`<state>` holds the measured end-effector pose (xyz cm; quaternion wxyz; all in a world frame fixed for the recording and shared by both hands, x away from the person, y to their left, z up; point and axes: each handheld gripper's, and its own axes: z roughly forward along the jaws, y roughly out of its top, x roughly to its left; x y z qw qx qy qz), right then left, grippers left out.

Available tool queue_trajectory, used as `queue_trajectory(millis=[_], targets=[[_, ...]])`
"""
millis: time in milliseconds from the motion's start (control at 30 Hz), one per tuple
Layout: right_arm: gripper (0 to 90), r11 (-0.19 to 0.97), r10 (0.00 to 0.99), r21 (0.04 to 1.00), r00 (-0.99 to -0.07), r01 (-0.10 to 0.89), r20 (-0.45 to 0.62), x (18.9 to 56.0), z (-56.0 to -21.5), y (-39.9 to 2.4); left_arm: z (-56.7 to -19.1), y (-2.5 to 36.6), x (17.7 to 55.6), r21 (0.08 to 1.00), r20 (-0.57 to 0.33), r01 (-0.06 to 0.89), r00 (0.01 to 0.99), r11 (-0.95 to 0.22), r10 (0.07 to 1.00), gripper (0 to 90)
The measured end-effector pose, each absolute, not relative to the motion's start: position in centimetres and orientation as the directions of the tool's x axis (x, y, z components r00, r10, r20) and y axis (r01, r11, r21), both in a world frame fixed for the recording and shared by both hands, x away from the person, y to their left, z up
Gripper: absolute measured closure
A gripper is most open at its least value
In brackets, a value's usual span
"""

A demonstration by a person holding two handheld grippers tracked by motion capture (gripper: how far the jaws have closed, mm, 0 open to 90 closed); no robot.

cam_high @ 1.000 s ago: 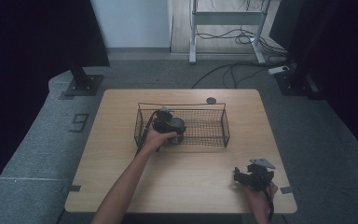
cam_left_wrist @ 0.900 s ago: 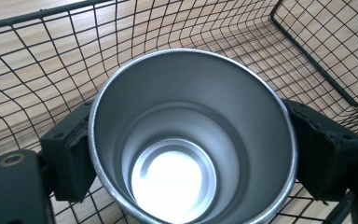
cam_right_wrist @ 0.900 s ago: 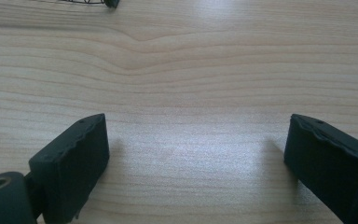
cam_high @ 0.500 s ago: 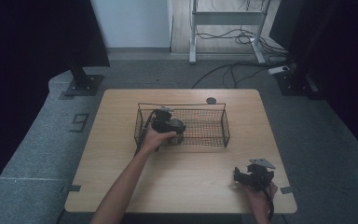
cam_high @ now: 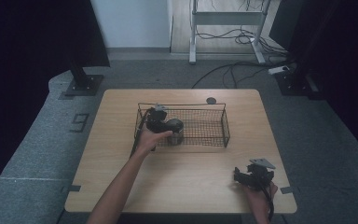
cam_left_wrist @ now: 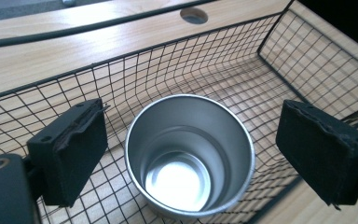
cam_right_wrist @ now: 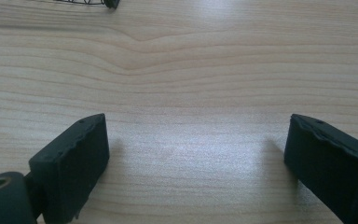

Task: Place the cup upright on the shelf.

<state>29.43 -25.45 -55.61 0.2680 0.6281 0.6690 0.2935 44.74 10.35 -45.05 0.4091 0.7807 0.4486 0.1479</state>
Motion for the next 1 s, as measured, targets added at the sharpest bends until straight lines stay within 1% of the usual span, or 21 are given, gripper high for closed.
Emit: queue_trajectory(millis=[233,400,700,933,1000], targets=[[6.5,0.039,0.998,0.730,-0.066,0.683,0.009,29.4,-55.6,-25.4,-44.5,11.3,42.6,0.789,-0.151,0.554,0.592,-0.264,0.791,12.6],[6.5,0.040,0.998,0.730,-0.068,0.682,0.009,29.4,-55.6,-25.5,-44.4,11.9,40.6,0.792,-0.151,0.541,0.622,-0.283,0.768,12.7],[6.5,0.036,0.998,0.729,-0.064,0.684,0.010,29.4,-55.6,-25.4,-44.5,13.4,37.9,0.806,-0.159,0.524,0.640,-0.275,0.752,14.2],[6.5,0.037,0.998,0.729,-0.064,0.684,0.009,29.4,-55.6,-25.4,-45.8,15.2,35.2,0.819,-0.191,0.524,0.631,-0.233,0.752,14.7],[6.5,0.037,0.998,0.729,-0.064,0.684,0.009,29.4,-55.6,-25.4,-46.3,15.8,34.3,0.820,-0.186,0.524,0.627,-0.232,0.757,14.7]])
